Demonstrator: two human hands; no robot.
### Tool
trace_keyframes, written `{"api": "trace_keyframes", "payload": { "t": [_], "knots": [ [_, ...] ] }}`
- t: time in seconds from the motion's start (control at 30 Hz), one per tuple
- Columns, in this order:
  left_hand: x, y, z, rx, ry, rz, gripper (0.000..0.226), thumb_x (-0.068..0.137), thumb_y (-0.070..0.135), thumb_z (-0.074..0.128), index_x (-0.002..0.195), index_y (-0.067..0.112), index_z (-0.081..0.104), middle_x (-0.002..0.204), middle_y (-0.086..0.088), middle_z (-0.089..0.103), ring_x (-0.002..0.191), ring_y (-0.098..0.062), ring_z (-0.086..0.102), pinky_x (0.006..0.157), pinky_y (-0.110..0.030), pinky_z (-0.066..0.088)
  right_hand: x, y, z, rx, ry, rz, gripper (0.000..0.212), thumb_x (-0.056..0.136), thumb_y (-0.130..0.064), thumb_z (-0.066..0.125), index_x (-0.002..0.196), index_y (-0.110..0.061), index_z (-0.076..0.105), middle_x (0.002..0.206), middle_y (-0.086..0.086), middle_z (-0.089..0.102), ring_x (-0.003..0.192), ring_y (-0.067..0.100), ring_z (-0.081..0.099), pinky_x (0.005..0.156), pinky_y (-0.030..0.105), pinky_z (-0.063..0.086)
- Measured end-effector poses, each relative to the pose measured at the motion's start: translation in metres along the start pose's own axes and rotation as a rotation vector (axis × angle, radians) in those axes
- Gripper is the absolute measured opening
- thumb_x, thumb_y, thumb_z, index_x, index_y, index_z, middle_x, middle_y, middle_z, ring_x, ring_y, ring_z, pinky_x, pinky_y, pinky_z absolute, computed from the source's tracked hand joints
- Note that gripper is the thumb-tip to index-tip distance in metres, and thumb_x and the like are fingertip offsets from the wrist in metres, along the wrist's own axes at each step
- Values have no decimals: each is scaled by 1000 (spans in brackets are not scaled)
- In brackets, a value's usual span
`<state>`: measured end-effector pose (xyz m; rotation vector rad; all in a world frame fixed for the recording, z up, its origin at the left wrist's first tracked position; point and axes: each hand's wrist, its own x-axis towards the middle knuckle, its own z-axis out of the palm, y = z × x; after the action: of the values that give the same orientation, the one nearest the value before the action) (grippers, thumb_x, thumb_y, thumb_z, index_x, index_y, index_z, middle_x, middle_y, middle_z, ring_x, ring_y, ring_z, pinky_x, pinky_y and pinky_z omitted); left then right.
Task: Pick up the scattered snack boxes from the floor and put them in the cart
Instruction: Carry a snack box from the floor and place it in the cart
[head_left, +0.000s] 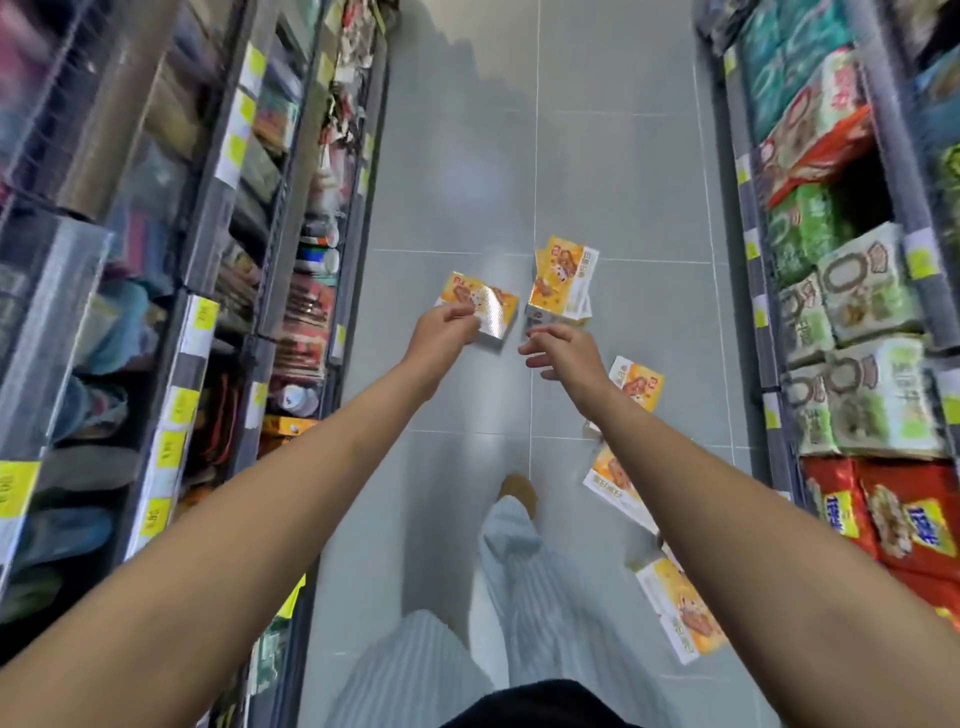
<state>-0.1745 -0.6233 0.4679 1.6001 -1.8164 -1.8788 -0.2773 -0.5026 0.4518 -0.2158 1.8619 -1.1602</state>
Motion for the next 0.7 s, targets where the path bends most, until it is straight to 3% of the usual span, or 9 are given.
{"api": "trace_keyframes", "payload": {
  "t": [0.1,0.2,0.37,0.57,0.63,0.7],
  "knots": [
    [34,30,11,-25,5,-40,29,93,13,53,120,11,61,118,-7,62,103,-17,58,65,-18,38,42,-23,-16,-9,2,2,14,92,-12,50,98,-14,62,81,2,65,69,13,58,65,27,39],
    [64,54,22,-45,-8,-68,18,93,11,53,109,15,61,104,-3,59,93,-16,56,59,-15,36,75,-41,-28,13,10,16,14,91,-12,51,89,-16,63,77,0,65,70,15,59,62,26,39],
    [119,84,36,-19,-59,-97,35,92,14,55,127,8,57,108,-6,62,95,-15,59,56,-14,35,132,-60,-41,52,35,57,14,88,-11,52,87,-18,64,82,4,67,76,21,60,60,23,38],
    [197,114,59,70,-169,-120,39,93,15,55,131,8,53,107,-4,59,92,-15,56,57,-14,36,199,-77,-58,167,152,90,15,90,-3,49,94,-7,63,83,11,63,68,15,57,46,7,43],
    [217,118,65,112,-216,-130,42,92,18,56,133,10,52,113,-4,60,96,-16,57,63,-17,39,215,-76,-62,188,177,114,16,90,-2,50,86,-11,62,89,14,62,67,14,56,45,7,42],
    [246,126,77,151,-265,-138,45,92,20,57,135,12,49,127,-5,58,107,-18,56,80,-24,43,241,-75,-69,208,231,138,16,91,-3,51,86,-13,62,93,13,62,69,13,56,44,6,40]
  ]
}}
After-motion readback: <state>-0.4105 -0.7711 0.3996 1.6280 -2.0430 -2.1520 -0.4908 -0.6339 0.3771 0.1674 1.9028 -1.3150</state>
